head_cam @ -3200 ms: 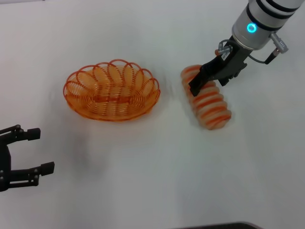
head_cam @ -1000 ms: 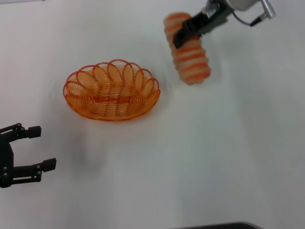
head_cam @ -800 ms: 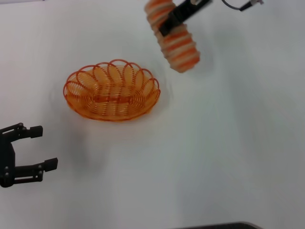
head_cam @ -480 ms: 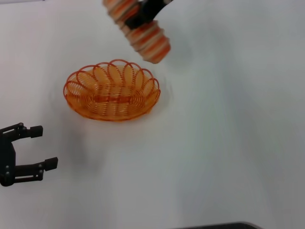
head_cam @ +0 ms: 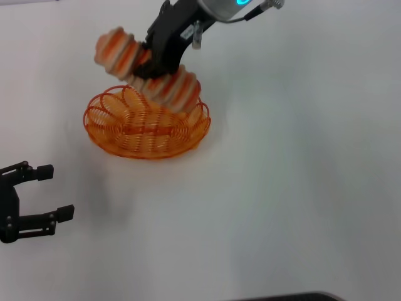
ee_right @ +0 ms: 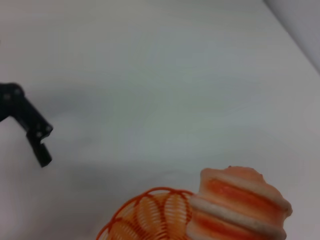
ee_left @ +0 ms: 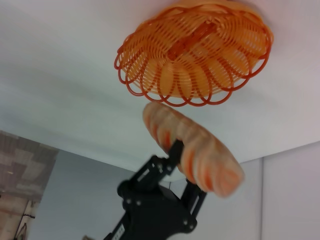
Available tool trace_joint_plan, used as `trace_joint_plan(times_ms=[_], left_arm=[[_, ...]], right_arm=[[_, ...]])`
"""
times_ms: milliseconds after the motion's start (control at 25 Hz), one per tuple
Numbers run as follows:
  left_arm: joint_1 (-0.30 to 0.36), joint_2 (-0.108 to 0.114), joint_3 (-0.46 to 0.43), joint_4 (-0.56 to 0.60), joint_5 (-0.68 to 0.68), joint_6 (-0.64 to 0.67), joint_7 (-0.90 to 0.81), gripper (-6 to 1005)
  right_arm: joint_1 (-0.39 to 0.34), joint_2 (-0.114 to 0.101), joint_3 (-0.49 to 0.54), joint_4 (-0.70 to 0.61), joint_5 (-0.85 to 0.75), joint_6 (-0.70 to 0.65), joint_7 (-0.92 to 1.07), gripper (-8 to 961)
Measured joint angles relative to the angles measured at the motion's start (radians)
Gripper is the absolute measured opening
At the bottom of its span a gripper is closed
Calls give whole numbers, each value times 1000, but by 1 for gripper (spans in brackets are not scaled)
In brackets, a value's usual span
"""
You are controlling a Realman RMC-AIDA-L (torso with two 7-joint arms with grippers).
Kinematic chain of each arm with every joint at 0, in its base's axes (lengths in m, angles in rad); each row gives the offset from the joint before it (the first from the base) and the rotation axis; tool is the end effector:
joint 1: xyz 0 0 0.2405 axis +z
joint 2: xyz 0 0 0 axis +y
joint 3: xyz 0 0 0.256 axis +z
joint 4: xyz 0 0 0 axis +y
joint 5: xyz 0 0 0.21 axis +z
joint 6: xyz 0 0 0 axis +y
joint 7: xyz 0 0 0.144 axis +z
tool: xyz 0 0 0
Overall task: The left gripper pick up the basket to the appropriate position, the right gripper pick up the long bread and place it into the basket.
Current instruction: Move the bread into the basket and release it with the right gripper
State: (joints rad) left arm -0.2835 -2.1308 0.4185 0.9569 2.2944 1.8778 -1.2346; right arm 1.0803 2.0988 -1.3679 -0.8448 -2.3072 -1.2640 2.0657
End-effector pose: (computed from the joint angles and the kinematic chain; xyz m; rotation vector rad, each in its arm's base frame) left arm -0.3286 0.2291 0.0435 -2.7452 -0.6142 -0.4978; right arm 0.0542 0.4119 -0.0717 -2.9561 0.1281 -0.2126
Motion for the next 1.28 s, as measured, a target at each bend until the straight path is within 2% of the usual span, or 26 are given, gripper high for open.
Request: trace_joint_plan(times_ms=[240,720,920,1160,1280], left_arm=[[-2,0,-3,0,1,-1,-1,885],[-5,2,-6,0,-8,-7,-4,885],[-6,-1,-6,-1,-9,-12,-5,886],[-11,-2,-7,-11,-9,-13,-6,886],[-12,-1,-8,-16,-9,-14,-6,887]], right_arm=[[1,3,-66,0,-1,3,-2,354],[6,3,-93,0,-5,-21,-4,277],[4,3,-94,2,-4,-28,2,304],[-2,1,-93,3,1,-30,-3,535],[-4,0,-91,3,0,-32,-4,682]])
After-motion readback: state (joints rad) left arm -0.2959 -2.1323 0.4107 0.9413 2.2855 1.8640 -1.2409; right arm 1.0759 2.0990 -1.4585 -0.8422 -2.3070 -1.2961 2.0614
